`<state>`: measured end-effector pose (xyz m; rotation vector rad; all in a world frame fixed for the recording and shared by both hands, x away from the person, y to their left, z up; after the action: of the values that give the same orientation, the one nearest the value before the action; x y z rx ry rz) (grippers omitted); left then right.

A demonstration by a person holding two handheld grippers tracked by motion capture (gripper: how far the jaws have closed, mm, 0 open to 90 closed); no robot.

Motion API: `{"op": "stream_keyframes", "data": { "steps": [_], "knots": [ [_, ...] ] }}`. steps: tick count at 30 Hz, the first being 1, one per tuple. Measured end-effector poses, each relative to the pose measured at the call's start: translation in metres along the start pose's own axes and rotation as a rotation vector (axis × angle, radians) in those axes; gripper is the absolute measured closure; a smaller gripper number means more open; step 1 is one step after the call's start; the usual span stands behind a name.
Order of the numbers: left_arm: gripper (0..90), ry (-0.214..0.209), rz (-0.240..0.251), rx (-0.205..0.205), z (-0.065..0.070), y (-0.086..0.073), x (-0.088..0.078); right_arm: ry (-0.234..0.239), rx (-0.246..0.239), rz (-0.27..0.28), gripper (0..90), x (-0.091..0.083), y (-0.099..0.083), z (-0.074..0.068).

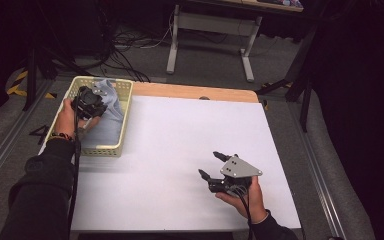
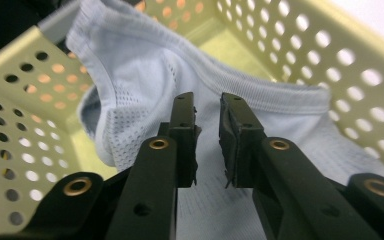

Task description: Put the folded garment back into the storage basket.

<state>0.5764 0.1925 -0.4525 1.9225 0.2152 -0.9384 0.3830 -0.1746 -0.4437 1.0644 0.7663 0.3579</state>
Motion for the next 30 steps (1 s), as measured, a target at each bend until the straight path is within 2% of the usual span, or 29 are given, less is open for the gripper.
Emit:
{"op": "stream_keyframes", "data": {
  "steps": [6,12,17,19,20,22,23,27,30],
  "knots": [
    [72.0,0.008,0.054,0.018,0.007,0.011,-0.013,-0.018,0.006,0.010,27.3,-0.005,-0.005,0.003],
    [65.8,-0.008,0.127,0.030,0.020,0.020,-0.023,-0.046,0.024,0.016,26.1,-0.010,-0.010,0.009],
    [60.1,-0.031,0.167,0.046,0.033,0.026,-0.028,-0.063,0.032,0.020,25.5,-0.012,-0.012,0.013],
    [56.7,-0.019,0.192,0.054,0.035,0.029,-0.031,-0.068,0.032,0.016,25.2,-0.012,-0.013,0.014],
    [50.1,-0.029,0.199,0.043,0.038,0.030,-0.032,-0.066,0.036,0.017,25.1,-0.011,-0.013,0.014],
    [48.3,-0.021,0.206,0.036,0.039,0.030,-0.033,-0.065,0.037,0.017,25.0,-0.011,-0.013,0.014],
    [45.8,-0.002,0.212,0.030,0.038,0.031,-0.033,-0.065,0.037,0.017,24.8,-0.011,-0.013,0.014],
    [34.7,0.004,0.226,0.016,0.040,0.032,-0.035,-0.054,0.036,-0.002,23.8,-0.008,-0.016,0.010],
    [32.3,0.004,0.240,0.012,0.043,0.031,-0.037,-0.051,0.034,-0.004,23.8,-0.007,-0.016,0.010]
  ]
}}
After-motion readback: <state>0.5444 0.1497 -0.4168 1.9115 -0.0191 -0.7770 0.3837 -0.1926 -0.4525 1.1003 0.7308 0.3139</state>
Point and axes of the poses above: each handheld gripper's, and its own axes: x roughly forward along the jaws, y roughly out of its top, z roughly to its right, the point moved 9 cm from there along x, roughly forward along the jaws, and after that the axes turned 3 degrees about z, right-handed, at the moved point
